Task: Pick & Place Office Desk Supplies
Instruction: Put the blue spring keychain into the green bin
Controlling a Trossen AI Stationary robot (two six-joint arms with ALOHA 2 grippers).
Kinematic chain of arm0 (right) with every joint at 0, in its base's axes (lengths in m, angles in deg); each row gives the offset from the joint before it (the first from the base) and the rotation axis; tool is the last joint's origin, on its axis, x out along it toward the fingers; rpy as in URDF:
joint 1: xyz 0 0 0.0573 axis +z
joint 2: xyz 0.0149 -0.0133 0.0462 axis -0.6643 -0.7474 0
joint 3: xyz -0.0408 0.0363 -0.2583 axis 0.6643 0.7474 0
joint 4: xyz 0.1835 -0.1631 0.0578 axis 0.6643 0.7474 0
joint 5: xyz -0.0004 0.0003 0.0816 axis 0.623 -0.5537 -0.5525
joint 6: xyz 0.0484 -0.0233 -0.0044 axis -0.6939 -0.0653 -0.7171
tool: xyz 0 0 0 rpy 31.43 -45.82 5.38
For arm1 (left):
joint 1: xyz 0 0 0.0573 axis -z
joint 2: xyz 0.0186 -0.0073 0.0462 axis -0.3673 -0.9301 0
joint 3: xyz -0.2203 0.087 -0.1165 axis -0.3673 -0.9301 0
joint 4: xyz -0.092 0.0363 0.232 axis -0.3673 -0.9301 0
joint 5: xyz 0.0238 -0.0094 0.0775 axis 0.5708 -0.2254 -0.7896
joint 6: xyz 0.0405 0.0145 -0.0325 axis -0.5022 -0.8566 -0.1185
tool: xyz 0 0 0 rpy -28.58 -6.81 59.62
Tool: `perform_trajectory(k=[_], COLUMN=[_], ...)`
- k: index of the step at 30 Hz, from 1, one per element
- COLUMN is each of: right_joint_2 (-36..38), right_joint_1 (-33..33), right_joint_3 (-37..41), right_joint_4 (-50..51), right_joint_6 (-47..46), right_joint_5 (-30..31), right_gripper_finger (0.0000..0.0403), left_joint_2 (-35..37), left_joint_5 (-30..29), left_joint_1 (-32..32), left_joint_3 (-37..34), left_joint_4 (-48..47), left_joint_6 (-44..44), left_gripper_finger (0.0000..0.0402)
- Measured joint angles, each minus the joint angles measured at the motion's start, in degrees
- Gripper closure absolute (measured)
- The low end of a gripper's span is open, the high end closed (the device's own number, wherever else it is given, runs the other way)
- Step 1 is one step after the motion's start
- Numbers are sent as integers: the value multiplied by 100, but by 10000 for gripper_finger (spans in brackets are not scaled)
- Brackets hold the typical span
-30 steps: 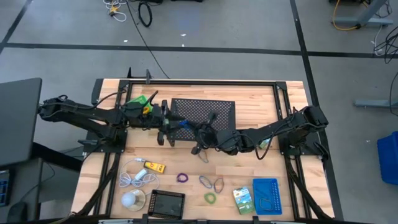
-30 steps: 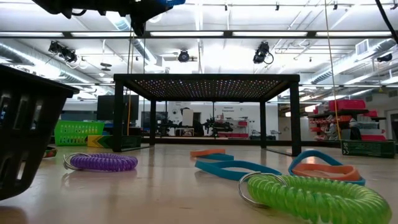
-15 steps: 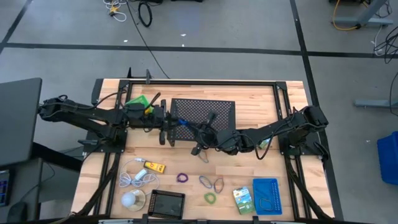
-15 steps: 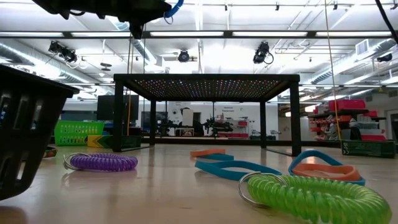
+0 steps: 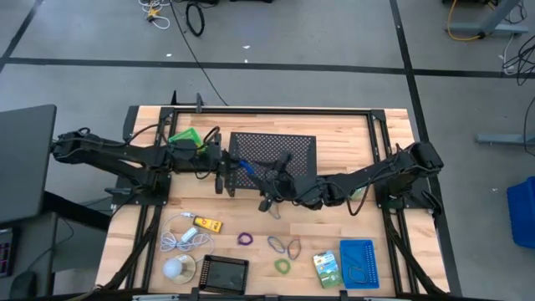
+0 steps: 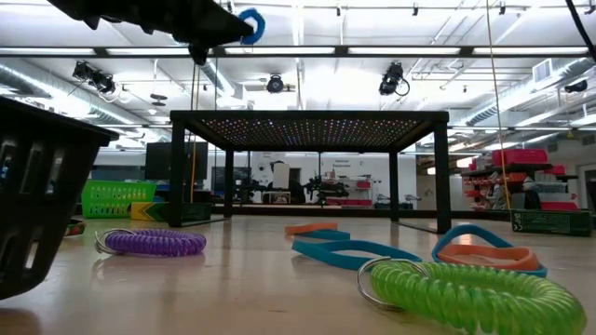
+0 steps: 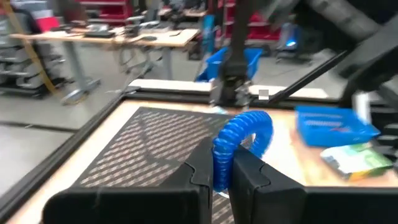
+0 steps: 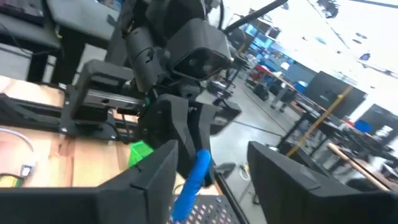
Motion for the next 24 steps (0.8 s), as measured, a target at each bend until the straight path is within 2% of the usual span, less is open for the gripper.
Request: perform_trajectory(k=[6, 14, 20, 24], right_joint_2=[176, 438, 590, 698], right_joint_1=[376, 866, 1137, 1265], right_joint_3=[0, 10, 359, 618], right_joint_4=[876, 2306, 2322, 2227], right_joint_6=[-347, -1485, -1751, -1772], right_joint_5=[532, 242, 105, 103], right_gripper_finger=[173, 172, 172, 172], left_joint_2=[512, 1557, 2142, 2285], left_joint_5=[-588, -1524, -2489, -2708], left_joint_1=[3, 2, -3, -14], left_joint_3=[0, 2, 2, 2], left_joint_4=[-1016, -2971, -4439, -4952], left_joint_6=[-5, 574, 1573, 2128], left_gripper_finger=[376, 376, 376, 376])
